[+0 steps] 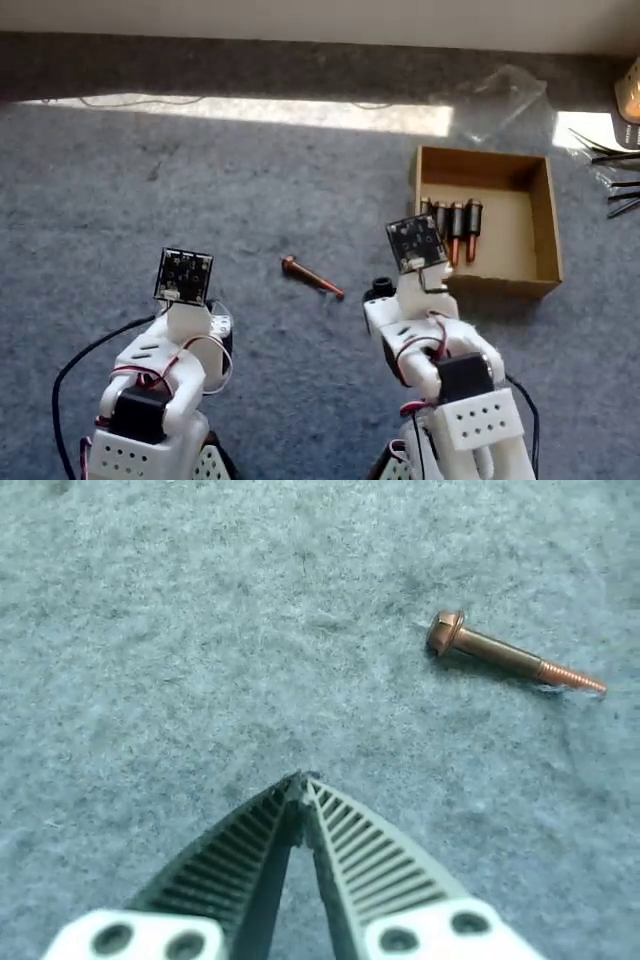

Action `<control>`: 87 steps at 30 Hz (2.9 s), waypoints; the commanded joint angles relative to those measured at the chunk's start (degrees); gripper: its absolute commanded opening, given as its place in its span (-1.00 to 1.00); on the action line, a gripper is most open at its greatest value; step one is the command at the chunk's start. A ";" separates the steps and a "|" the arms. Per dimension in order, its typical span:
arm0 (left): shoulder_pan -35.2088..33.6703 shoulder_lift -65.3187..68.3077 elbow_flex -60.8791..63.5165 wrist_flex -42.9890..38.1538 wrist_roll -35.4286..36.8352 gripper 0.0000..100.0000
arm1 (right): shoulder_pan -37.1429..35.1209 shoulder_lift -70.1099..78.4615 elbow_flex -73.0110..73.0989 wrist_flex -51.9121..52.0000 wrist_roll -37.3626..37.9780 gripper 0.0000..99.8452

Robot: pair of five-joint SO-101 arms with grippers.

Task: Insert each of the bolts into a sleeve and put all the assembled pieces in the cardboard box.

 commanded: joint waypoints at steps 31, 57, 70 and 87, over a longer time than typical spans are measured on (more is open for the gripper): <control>2.77 52.26 -35.03 -2.64 2.90 -0.97 | 10.51 -16.92 6.02 0.92 -3.08 -0.99; 19.03 106.77 -74.07 -3.52 46.59 -0.56 | 10.51 -30.02 10.24 3.82 -2.90 -0.99; 12.26 117.49 -78.29 -7.03 59.96 -0.56 | 10.51 -30.02 10.33 3.82 -2.64 -0.99; 12.35 117.32 -79.25 -6.77 59.78 -0.52 | 10.42 -30.02 10.33 3.74 -2.64 -0.99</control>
